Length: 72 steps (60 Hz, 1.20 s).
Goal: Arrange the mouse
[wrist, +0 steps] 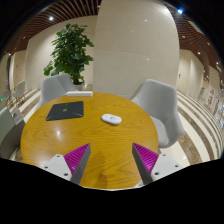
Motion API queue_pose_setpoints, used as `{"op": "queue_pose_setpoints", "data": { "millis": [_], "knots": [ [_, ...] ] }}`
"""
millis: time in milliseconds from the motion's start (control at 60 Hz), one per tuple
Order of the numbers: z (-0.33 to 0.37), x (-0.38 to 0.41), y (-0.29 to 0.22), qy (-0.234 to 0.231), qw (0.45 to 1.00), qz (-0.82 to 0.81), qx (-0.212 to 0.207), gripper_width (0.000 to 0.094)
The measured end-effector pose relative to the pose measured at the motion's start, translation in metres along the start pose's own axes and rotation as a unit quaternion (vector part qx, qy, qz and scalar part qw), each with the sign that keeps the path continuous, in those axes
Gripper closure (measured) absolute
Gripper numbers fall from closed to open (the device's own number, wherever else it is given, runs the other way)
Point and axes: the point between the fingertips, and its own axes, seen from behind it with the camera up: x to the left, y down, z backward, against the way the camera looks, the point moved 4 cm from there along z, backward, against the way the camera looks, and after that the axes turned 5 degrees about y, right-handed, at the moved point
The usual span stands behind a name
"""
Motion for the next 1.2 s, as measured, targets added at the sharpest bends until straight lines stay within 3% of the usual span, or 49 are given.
{"op": "queue_pose_setpoints", "data": {
  "millis": [650,1083,1200],
  "knots": [
    [-0.233,0.004,-0.041,-0.022,0.999,0.019,0.03,0.0069],
    [-0.299,-0.01,-0.063,-0.002,0.999,-0.012,0.052,0.0063],
    [-0.304,-0.01,-0.064,-0.003,0.998,-0.026,0.055,0.0117]
  ]
}}
